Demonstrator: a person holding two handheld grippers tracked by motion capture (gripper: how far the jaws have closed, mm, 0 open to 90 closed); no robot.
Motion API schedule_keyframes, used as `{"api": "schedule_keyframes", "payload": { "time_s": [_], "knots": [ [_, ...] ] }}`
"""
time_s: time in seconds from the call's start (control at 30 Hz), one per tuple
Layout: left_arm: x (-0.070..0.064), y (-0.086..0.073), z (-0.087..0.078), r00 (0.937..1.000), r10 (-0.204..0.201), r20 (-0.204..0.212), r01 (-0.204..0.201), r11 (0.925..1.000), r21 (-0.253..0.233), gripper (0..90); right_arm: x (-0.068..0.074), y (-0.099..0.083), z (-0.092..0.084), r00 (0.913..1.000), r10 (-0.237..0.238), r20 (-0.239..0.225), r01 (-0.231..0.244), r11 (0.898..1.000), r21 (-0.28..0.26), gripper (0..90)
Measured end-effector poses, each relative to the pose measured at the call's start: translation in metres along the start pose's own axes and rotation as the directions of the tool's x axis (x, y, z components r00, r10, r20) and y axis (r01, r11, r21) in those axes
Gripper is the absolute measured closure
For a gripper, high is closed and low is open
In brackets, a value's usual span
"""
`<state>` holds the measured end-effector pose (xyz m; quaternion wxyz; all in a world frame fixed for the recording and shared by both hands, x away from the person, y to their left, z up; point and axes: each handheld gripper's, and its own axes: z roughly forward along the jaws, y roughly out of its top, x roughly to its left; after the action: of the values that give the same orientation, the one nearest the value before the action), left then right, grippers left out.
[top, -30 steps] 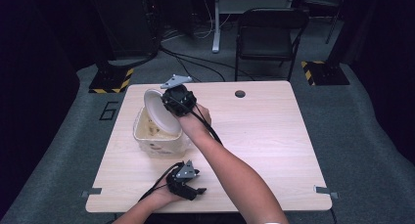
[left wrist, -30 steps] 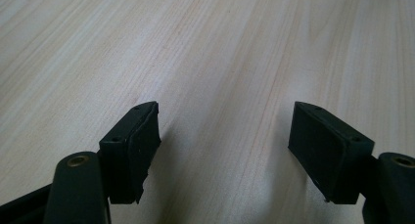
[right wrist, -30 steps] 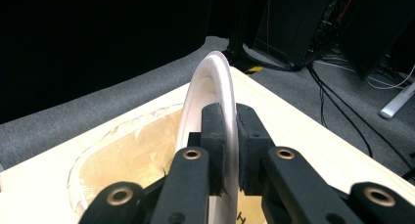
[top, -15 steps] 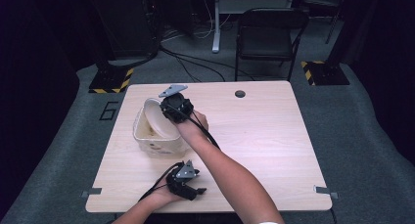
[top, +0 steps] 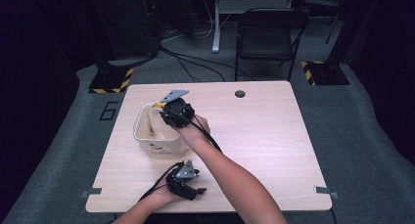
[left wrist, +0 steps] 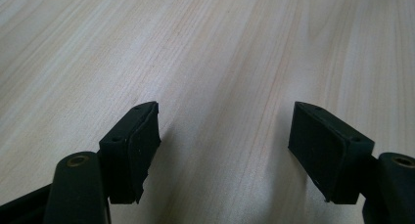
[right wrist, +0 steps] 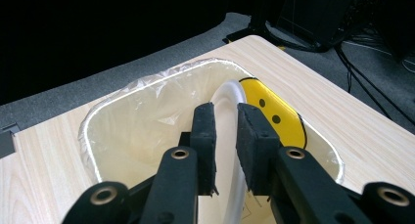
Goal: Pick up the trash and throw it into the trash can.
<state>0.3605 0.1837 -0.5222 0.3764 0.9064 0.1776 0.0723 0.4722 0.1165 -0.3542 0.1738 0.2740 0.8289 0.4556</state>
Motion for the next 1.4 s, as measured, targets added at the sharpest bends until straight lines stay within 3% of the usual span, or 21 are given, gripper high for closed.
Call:
{"api": "schedule_keyframes", "payload": {
  "time_s": [0.33, 0.5, 0.8, 1.4],
  "knots": [
    [0.000, 0.000, 0.001, 1.0000, 0.002, 0.002, -0.002, 1.0000, -0.003, 26.5, -0.003, -0.009, -0.018, 1.0000, 0.005, -0.004, -0.005, 1.000, -0.014, 65.2],
    [0.000, 0.000, 0.001, 1.0000, -0.006, 0.004, 0.006, 1.0000, -0.004, 26.5, -0.010, -0.014, -0.035, 0.9999, 0.011, -0.013, -0.011, 1.000, -0.028, 61.3],
    [0.000, 0.001, 0.002, 1.0000, 0.001, -0.006, -0.001, 1.0000, -0.010, 26.5, -0.027, -0.029, -0.068, 0.9999, 0.011, 0.010, -0.010, 0.999, -0.049, 55.7],
    [0.000, 0.001, 0.003, 1.0000, -0.001, -0.005, 0.001, 0.9999, -0.010, 26.5, -0.054, -0.068, -0.113, 0.9987, 0.026, 0.045, -0.022, 0.996, -0.092, 53.1]
  ]
}}
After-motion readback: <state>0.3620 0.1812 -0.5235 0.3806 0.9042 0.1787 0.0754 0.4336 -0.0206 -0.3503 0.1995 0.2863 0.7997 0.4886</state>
